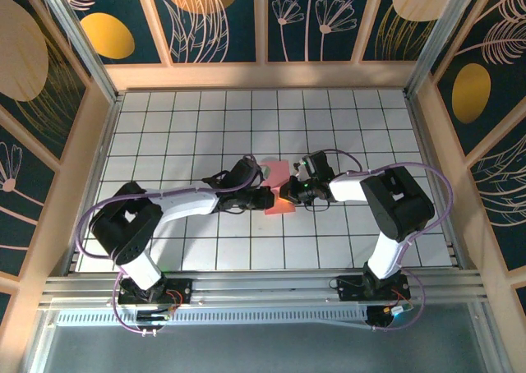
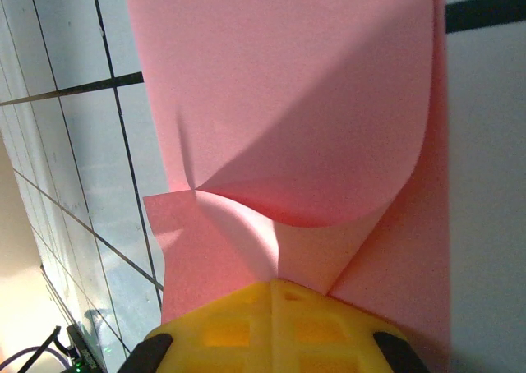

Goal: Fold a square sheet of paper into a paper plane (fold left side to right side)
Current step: Fold the triangle a second time at the center of the table.

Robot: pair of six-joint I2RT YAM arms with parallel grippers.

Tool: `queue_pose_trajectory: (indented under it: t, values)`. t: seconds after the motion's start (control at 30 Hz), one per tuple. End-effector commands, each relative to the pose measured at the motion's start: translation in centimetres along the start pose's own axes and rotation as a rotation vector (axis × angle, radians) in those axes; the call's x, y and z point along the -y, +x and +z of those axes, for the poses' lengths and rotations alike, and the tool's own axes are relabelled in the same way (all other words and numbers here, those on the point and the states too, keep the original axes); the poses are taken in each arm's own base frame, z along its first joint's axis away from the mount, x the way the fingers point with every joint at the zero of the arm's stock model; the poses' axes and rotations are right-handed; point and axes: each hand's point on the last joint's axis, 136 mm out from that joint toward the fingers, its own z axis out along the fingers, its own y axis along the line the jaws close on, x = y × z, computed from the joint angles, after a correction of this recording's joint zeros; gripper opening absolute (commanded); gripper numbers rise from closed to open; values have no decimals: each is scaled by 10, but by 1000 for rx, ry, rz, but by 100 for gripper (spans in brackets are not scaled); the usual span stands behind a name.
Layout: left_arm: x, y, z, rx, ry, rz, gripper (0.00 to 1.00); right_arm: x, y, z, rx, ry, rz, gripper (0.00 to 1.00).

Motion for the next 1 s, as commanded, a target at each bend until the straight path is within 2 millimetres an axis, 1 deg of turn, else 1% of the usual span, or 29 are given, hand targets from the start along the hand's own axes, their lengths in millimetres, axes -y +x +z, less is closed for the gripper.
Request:
queue_pose_trajectory:
  t: [0.0,0.17,0.3,0.63,0.97]
  values:
    - [8,-6,10,-8,53,-30,7,20,11,6,-30,72,13,0]
    - [6,-6,20,-31,43,-24,6,22,14,6,-35,77,13,0]
    - [2,-4,23,-36,35,-33,6,23,14,6,-36,81,14,0]
    - [-11,8,29,-70,1,-43,6,23,14,6,-40,89,8,0]
    - [-18,12,31,-76,-18,-53,5,27,16,6,-46,97,10,0]
